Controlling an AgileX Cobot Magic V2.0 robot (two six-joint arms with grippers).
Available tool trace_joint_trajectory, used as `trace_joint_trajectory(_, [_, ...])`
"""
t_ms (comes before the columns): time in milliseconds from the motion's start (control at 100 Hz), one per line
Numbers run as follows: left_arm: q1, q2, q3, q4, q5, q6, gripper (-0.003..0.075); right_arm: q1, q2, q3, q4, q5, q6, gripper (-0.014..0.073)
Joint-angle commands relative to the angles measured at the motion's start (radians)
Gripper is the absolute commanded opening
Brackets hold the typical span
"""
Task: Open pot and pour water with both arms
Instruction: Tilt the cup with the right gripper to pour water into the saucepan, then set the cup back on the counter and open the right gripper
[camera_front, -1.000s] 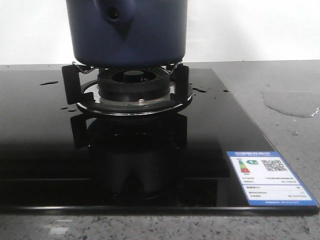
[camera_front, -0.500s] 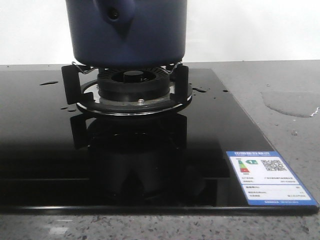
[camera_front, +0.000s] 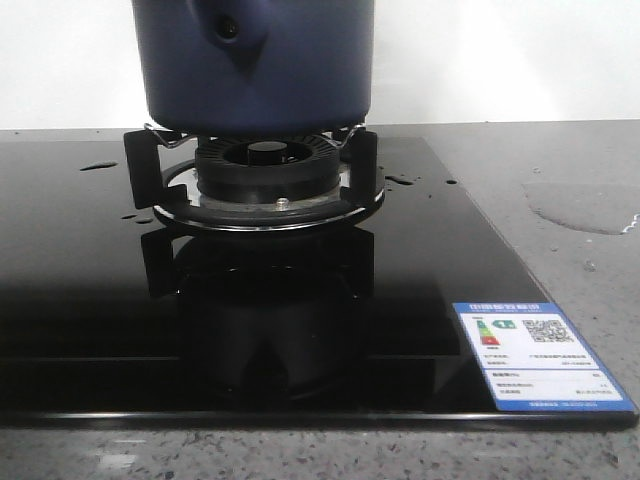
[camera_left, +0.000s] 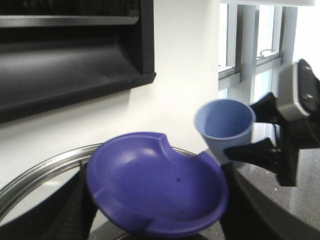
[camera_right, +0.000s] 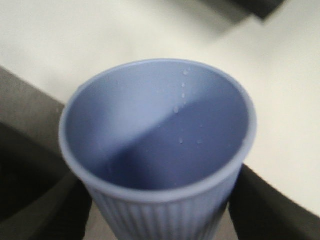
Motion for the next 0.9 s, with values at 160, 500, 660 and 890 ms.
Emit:
trace_joint_trajectory(160, [-0.054,0.053,-0.037,-0.085,0.009,0.019,0.0274,-0.243,-0.241,0.437,-0.002,-0.458,0.121,0.0206])
trace_joint_trajectory(500, [-0.119,0.165,-0.037,-0.098,0.011,0.066,0.0274,-0.484,-0.196,0.789,0.111,-0.953,0.140,0.0206])
trace_joint_trajectory(660, [-0.121,0.186,-0.037,-0.136,0.018,0.107,0.0274,-0.499,-0.127,0.805,0.111,-0.973,0.140,0.0206])
trace_joint_trajectory(890, [-0.121,0.186,-0.037,-0.144,0.021,0.133,0.0274,-0.499,-0.106,0.807,0.163,-1.024,0.171,0.0324])
